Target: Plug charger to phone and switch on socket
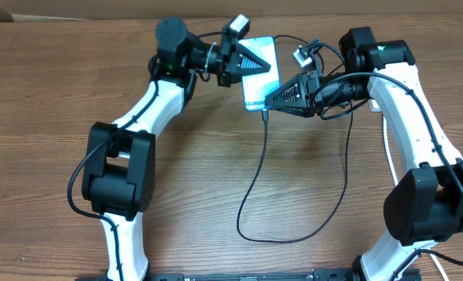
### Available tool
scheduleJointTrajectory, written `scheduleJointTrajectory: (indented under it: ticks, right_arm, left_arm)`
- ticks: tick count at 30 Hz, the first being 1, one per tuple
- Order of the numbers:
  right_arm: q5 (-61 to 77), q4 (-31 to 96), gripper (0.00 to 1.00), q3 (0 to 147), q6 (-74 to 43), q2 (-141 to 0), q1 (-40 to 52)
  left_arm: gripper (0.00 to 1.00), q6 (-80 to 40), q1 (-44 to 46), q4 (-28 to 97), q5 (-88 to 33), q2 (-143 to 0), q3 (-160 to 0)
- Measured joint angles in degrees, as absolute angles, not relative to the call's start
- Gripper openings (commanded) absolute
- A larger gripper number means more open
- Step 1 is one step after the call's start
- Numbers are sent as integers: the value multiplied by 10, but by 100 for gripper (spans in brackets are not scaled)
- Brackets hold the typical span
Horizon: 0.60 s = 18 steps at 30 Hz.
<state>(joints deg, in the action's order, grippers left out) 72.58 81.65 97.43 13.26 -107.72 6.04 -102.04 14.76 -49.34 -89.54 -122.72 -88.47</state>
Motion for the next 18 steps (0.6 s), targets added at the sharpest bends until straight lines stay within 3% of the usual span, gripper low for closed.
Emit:
scheduleJointTrajectory:
  ticks: [12, 18]
  right_arm:
    - [726, 808, 59, 974, 133, -1077, 60]
    - [700, 784, 81, 974, 130, -1077, 43]
  left_arm:
    - [4, -1005, 73, -491, -894, -1227, -885]
    - [4, -950, 70, -444, -896, -1227, -885]
